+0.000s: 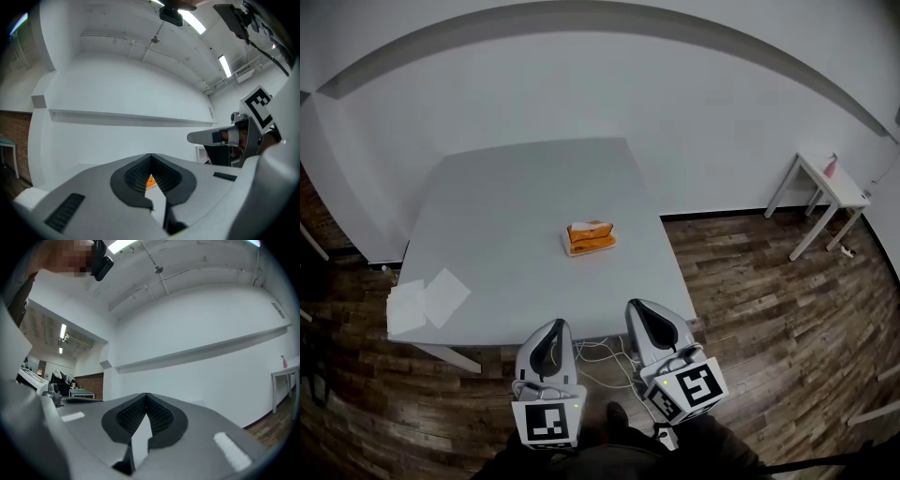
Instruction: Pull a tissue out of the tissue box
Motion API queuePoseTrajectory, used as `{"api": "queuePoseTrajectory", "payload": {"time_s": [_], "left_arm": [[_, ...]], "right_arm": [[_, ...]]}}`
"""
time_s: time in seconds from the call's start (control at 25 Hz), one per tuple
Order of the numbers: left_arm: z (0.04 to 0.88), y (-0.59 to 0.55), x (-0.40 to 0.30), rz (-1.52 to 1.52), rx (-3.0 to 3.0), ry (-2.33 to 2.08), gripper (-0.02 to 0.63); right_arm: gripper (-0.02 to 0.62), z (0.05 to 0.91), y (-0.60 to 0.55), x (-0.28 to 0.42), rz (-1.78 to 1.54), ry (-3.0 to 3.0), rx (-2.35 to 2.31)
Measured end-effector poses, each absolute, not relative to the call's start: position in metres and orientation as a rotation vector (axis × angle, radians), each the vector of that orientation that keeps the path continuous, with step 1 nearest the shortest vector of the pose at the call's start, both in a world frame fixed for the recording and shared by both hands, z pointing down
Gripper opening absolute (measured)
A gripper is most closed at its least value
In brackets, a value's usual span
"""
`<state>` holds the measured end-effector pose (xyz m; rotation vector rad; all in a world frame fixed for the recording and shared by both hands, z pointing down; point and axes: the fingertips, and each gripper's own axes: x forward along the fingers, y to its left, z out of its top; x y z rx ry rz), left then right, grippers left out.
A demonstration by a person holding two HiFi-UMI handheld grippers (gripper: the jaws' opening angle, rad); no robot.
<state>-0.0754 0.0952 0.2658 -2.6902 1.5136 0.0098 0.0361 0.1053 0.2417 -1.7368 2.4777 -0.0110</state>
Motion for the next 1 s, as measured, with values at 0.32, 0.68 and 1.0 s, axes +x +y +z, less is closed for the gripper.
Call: {"api": "queuePoseTrajectory", "payload": {"time_s": [0.32,0.68,1.0], "left_arm": [[0.271,0.067,-0.081,-0.012,-2.664,1.549,0.0],[0.289,0.002,-0.044,-0.109,-2.643,1.602,0.0],[0.299,-0.069,0.01,-0.179,-2.579,1.708,0.0]], "right_arm": [[0.0,0.241,0.072,0.033,-0.016,2.496,-1.681],[0.0,0.26,-0.006,0.077,-0.08,2.568,-1.614],[0.0,0.285,-0.085,0.122,-0.146,2.721,-1.459]]}}
